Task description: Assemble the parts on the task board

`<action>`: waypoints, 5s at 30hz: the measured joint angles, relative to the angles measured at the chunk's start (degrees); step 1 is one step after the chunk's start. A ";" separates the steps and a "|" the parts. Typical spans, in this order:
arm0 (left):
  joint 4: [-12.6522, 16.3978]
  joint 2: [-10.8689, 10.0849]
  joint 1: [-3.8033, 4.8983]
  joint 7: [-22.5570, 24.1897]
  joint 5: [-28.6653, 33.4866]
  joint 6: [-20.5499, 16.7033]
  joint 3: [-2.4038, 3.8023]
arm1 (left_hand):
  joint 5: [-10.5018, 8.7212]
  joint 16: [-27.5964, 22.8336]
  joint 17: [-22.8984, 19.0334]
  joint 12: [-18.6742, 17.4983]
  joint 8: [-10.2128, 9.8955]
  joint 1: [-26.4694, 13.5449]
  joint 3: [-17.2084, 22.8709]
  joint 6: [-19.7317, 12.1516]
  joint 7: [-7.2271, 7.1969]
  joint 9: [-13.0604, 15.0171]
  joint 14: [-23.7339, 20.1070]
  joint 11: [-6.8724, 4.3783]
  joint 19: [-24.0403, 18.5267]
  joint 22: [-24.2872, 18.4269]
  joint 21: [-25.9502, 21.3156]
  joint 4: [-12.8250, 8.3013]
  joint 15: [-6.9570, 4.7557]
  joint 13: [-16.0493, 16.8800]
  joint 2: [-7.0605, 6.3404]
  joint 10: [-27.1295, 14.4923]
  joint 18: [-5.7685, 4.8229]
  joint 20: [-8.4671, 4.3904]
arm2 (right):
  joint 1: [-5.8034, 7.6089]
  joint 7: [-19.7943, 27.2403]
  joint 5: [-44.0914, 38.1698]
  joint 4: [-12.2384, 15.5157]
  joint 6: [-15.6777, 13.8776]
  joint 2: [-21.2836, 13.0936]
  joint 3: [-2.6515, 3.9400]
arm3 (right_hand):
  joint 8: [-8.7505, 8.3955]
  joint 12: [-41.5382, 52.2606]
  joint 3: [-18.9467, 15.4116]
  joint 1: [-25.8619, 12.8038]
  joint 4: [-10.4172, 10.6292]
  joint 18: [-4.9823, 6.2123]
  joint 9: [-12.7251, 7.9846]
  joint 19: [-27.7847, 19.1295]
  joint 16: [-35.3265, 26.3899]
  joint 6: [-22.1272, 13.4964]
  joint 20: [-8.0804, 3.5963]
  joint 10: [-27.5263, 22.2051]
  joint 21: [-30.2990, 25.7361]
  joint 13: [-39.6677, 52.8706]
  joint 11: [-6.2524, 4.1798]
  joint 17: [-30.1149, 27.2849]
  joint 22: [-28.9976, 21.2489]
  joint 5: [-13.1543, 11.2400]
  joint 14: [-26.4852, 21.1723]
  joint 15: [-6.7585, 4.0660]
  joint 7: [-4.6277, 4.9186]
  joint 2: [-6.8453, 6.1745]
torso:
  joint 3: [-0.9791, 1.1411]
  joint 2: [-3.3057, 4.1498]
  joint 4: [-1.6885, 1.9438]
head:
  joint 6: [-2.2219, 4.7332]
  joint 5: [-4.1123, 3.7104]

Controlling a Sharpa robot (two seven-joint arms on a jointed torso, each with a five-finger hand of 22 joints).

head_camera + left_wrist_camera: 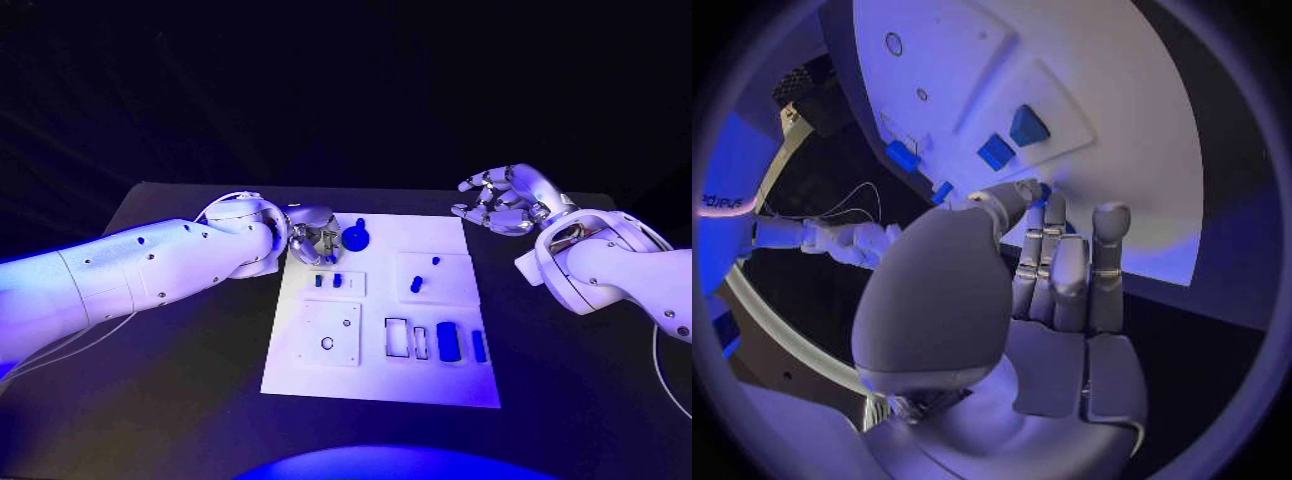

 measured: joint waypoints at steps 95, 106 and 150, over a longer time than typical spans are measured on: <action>7.19 -10.83 -0.23 17.08 56.75 -11.25 0.59 | 0.51 -19.79 -30.55 -4.49 -7.81 -5.21 -2.30 -4.98 3.44 -1.88 -18.39 3.19 -11.84 -13.64 -15.95 -1.65 2.84 2.70 0.40 -5.06 -0.01 2.47 | -3.68 -6.42 -33.17 -6.01 17.99 5.61 -0.32 | 3.34 -35.64 17.16 3.39 -6.72 0.89 1.08 2.99 -1.33 8.89 -1.55 3.50 3.60 -32.25 -1.43 0.02 3.93 -6.45 0.01 -0.63 -2.70 -7.25 | -0.08 0.08 0.07 | 1.34 -4.17; 8.57 -11.85 -0.25 20.44 70.19 -11.31 0.59 | 0.52 -20.01 -30.55 -4.49 -7.81 -5.21 -2.46 -5.37 3.44 -1.86 -18.40 3.19 -11.55 -14.22 -16.48 -1.49 2.84 2.64 0.40 -5.06 -0.01 2.35 | -4.35 -8.10 -36.47 -7.13 18.01 8.04 -0.30 | 3.34 -36.41 17.97 2.55 -6.72 0.89 1.08 2.99 -1.33 9.33 -1.55 4.60 3.95 -33.34 -1.17 0.01 3.92 -5.94 0.01 -0.62 -2.45 -6.62 | -0.14 0.07 0.07 | 1.08 -4.50; 9.38 -12.68 -0.25 21.03 73.52 -11.39 0.59 | 0.51 -20.23 -30.64 -4.20 -7.81 -4.66 -2.77 -5.57 3.65 -1.83 -18.41 3.30 -10.74 -14.90 -17.08 -1.81 2.86 2.42 0.94 -5.58 -0.01 2.36 | -5.30 -10.45 -40.04 -7.86 19.84 9.75 -0.10 | 5.32 -40.54 24.91 0.89 -13.55 -0.48 3.16 4.79 -0.21 14.25 -2.11 12.84 8.23 -35.89 -1.72 -0.01 3.89 -7.34 0.00 -1.86 -2.95 -2.51 | 0.02 -0.01 0.04 | 0.26 -4.42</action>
